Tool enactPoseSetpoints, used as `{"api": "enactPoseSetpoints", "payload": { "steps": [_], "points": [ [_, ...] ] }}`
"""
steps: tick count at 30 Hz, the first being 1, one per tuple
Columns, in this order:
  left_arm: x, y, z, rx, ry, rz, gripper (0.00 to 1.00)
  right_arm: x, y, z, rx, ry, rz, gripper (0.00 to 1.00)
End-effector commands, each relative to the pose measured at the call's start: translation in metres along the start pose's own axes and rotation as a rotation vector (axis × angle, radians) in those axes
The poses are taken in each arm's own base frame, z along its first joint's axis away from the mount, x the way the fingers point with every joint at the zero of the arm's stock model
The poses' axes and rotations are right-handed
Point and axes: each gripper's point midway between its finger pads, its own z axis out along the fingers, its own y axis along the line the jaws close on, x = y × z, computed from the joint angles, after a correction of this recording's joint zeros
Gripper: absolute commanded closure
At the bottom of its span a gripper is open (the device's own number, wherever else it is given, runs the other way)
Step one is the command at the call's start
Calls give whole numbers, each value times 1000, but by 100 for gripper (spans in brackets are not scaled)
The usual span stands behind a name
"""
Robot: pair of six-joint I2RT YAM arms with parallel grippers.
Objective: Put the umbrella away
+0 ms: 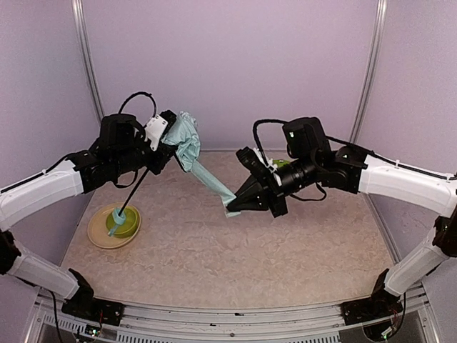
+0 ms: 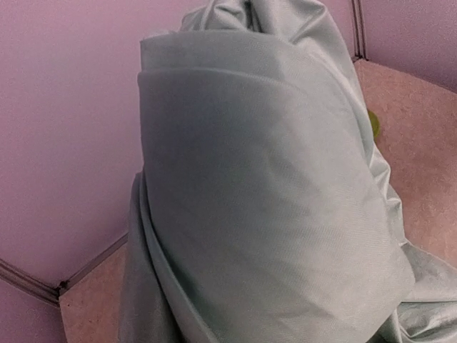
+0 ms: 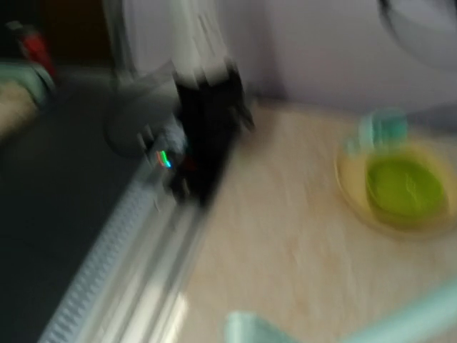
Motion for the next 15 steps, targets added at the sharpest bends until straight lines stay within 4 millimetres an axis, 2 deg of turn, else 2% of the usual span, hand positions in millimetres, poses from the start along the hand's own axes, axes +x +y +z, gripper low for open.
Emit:
{"api": "enactPoseSetpoints", "payload": {
  "steps": [1,2,4,6,7,9,12,15],
  "points": [
    [30,36,21,-141,177,97,100,-92,87,-35,-428,-206,-8,100],
    [37,24,26,-103,200,121,100,-114,94,-46,-447,-259,-59,100],
    [48,-11,31,-19,234,217,100,-150,106,-69,-456,-354,-192,100],
    [56,-51,31,72,254,330,100,-179,103,-85,-373,-434,-286,100],
    [60,-68,29,108,265,370,100,-193,93,-92,-300,-472,-291,100],
    [67,-99,24,183,276,431,100,-217,57,-108,-141,-544,-226,100],
    [83,-138,11,292,270,496,100,-227,2,-137,10,-613,-32,100],
    [93,-170,-4,382,250,554,100,-227,-37,-154,163,-641,39,100]
  ]
}}
